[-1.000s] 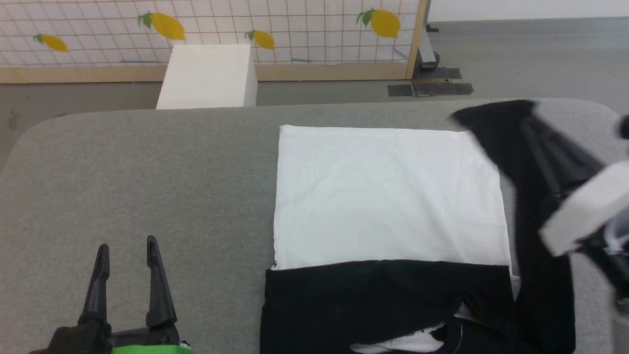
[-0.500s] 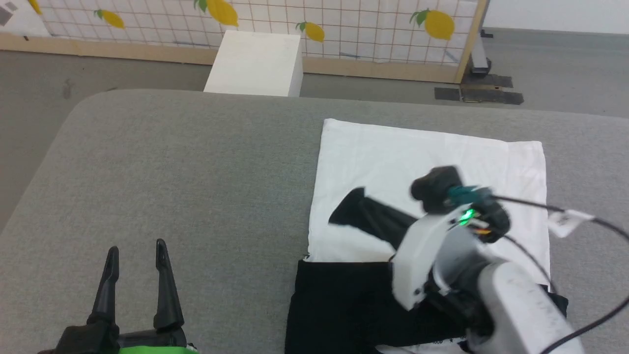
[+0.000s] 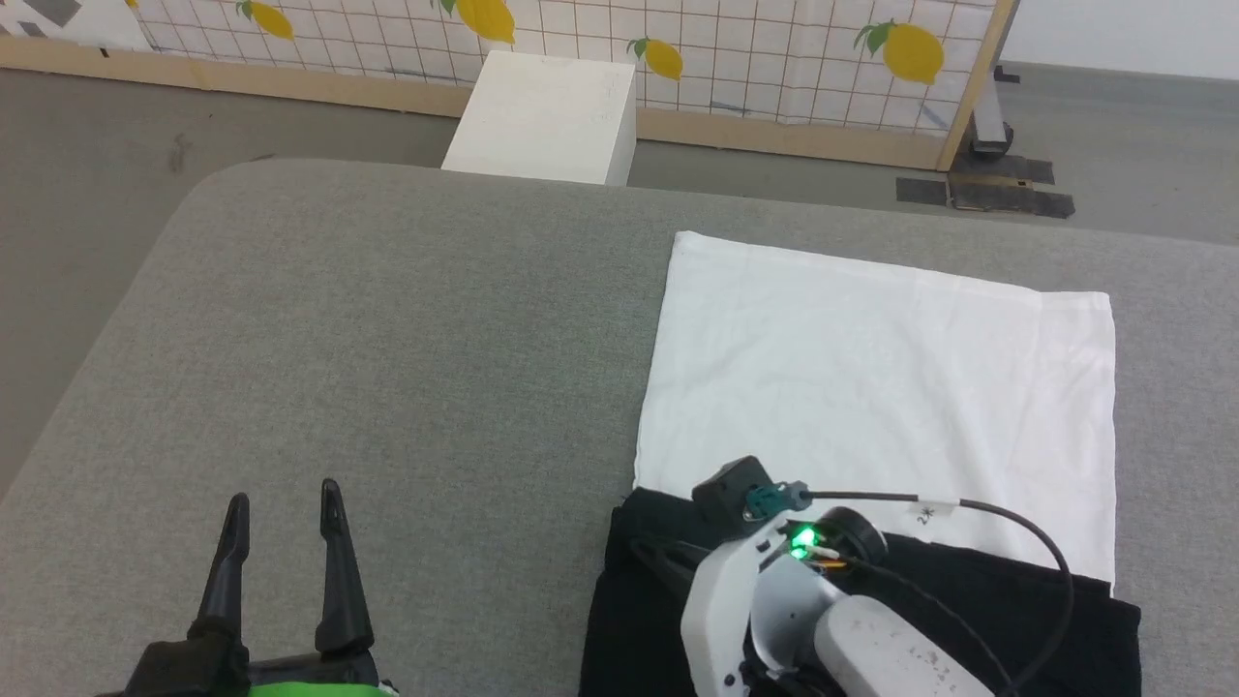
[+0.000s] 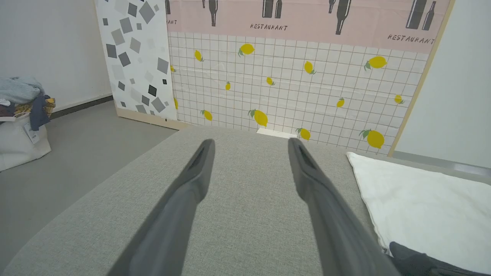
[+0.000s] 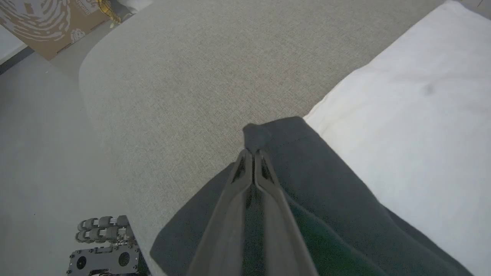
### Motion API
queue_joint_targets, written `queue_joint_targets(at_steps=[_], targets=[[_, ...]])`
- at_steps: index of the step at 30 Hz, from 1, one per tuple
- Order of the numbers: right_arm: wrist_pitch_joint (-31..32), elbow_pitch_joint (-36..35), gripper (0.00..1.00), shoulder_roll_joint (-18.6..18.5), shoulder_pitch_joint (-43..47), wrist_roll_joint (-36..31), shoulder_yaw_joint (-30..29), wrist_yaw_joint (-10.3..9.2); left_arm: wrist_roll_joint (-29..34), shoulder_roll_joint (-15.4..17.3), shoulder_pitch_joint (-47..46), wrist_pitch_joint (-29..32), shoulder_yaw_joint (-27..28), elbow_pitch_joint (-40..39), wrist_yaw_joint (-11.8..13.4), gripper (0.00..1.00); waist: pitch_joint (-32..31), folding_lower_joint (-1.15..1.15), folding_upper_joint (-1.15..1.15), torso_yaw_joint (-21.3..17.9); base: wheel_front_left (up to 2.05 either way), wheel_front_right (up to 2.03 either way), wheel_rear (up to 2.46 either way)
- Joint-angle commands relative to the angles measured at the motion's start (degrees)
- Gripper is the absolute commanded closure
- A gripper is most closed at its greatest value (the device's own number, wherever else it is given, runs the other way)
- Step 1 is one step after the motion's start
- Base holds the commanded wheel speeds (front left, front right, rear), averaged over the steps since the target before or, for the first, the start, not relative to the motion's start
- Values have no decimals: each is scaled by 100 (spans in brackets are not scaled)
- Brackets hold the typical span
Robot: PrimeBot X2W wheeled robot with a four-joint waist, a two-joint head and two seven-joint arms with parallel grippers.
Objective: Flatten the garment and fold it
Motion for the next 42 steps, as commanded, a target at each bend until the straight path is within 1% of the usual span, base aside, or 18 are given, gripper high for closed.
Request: queue_joint_targets(at_steps=[1,4,7,10,12,14,16,19,21,23,25,27,30,33,35,37,41,42], targets=[[-109,21,0,16,-179,173,103,-9,-51,-40,-107,-57,0,25,-21,0,-5,0,0,-35,0,0,0],[-231,-41,0,17,-349,523,269,-9,-61,-35,-117,-64,8,42,-25,0,-17,0,0,-125,0,0,0],[-340,-198,0,18,-510,713,128,-9,-52,-17,-127,-66,15,25,-21,0,-31,0,0,-236,0,0,0],[-504,-558,0,-18,-564,501,-588,-9,-27,22,-118,-56,19,-31,-12,0,-37,0,0,-407,0,0,0],[-596,-869,0,-204,-458,206,-1103,-9,-15,36,-116,-46,8,-62,-11,0,-42,0,0,-484,0,0,0],[-686,-1276,0,-428,-246,-230,-1713,-9,-3,41,-105,-40,2,-97,3,0,-32,0,0,-569,0,0,0],[-746,-1814,0,-542,127,-722,-2535,-9,5,52,-96,-34,-8,-124,5,0,2,0,0,-665,0,0,0],[-749,-2642,0,-437,785,-1344,-3726,-9,7,49,-82,-31,-23,-128,13,0,74,0,0,-813,0,0,0],[-775,-3126,0,-326,1176,-1686,-4322,-9,3,31,-76,-43,-30,-123,17,0,131,0,0,-927,0,0,0],[-835,-3516,0,-195,1541,-1951,-4769,-9,2,3,-85,-70,-49,-122,-4,0,179,0,0,-1032,0,0,0],[-979,-3763,0,-114,1850,-2163,-5025,-9,22,-22,-101,-113,-91,-132,-70,0,217,0,0,-1128,0,0,0],[-1117,-3861,0,-60,2144,-2332,-5156,-9,88,-31,-88,-148,-140,-105,-124,0,246,0,0,-1200,0,0,0],[-1300,-3887,0,-4,2462,-2402,-5235,-9,152,-86,-35,-181,-175,-41,-155,0,282,0,0,-1278,0,0,0],[-1431,-3883,0,14,2601,-2244,-5221,-9,166,-128,-13,-197,-171,42,-191,0,342,0,0,-1354,0,0,0],[-1469,-3901,0,16,2607,-2112,-5162,-9,141,-114,-147,-201,-152,43,-281,0,421,0,0,-1383,0,0,0],[-1484,-3963,0,17,2555,-2064,-5121,-9,179,-12,-427,-164,-160,25,-413,0,550,0,0,-1381,0,0,0],[-1486,-4163,0,18,2329,-2031,-5040,-9,166,213,-1536,303,-165,13,-771,0,917,0,0,-1309,0,0,0],[-1425,-4327,0,18,2116,-1970,-5050,-9,187,494,-2729,936,-188,144,-1147,0,1307,0,0,-1267,0,0,0]])
